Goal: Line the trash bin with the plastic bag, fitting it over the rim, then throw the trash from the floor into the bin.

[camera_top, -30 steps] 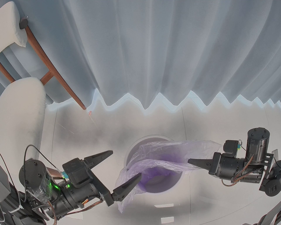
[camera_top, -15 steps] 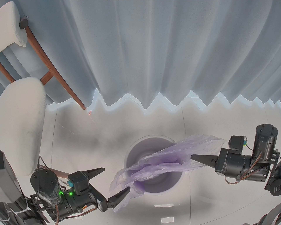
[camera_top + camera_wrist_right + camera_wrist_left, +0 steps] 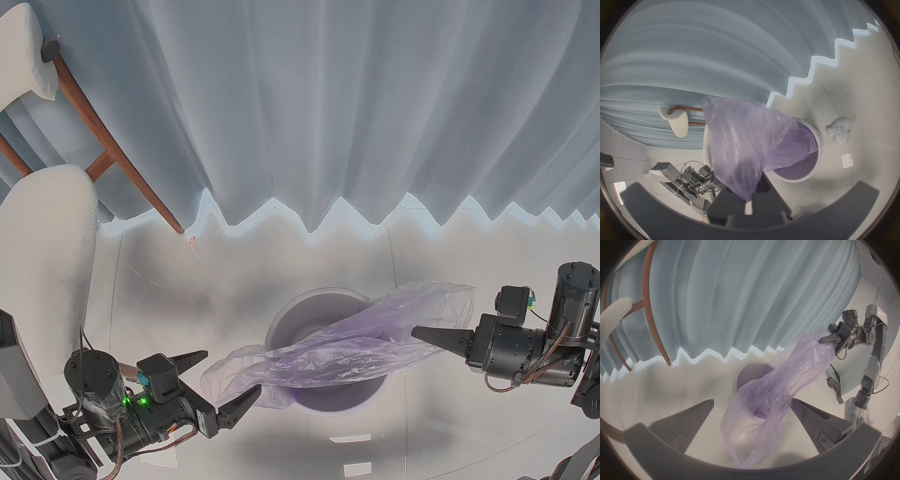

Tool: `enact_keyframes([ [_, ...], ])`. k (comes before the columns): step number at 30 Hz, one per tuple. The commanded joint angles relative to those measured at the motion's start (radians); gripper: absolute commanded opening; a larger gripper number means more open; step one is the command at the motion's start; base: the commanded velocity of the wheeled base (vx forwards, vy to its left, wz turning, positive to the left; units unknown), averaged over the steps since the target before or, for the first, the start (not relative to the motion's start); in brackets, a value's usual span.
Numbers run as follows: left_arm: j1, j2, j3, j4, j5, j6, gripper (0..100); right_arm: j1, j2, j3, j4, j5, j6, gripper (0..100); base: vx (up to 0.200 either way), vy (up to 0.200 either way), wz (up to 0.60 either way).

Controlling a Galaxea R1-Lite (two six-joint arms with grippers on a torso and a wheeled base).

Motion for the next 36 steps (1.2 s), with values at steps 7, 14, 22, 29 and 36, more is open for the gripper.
enact_keyframes([
  [7, 0.015, -0.145, 0.016, 0.001, -0.001, -0.003, 100, -0.001, 0.012, 0.003, -0.002, 0.0, -0.002, 0, 0.0, 0.0, 0.0],
  [14, 0.129, -0.169, 0.013, 0.001, -0.041, -0.002, 100, -0.006, 0.008, 0.002, -0.004, 0.0, -0.005, 0, 0.0, 0.0, 0.0],
  [22, 0.135, -0.157, 0.015, 0.003, -0.059, 0.001, 100, -0.006, 0.007, 0.002, -0.004, 0.0, -0.006, 0, 0.0, 0.0, 0.0],
  [29, 0.135, -0.074, -0.015, 0.001, -0.059, 0.007, 100, -0.006, 0.004, 0.002, -0.007, -0.001, -0.008, 0, 0.0, 0.0, 0.0],
  [36, 0.136, 0.038, -0.12, 0.001, -0.061, 0.006, 100, -0.004, -0.028, -0.001, -0.001, -0.001, -0.008, 0, 0.0, 0.0, 0.0],
])
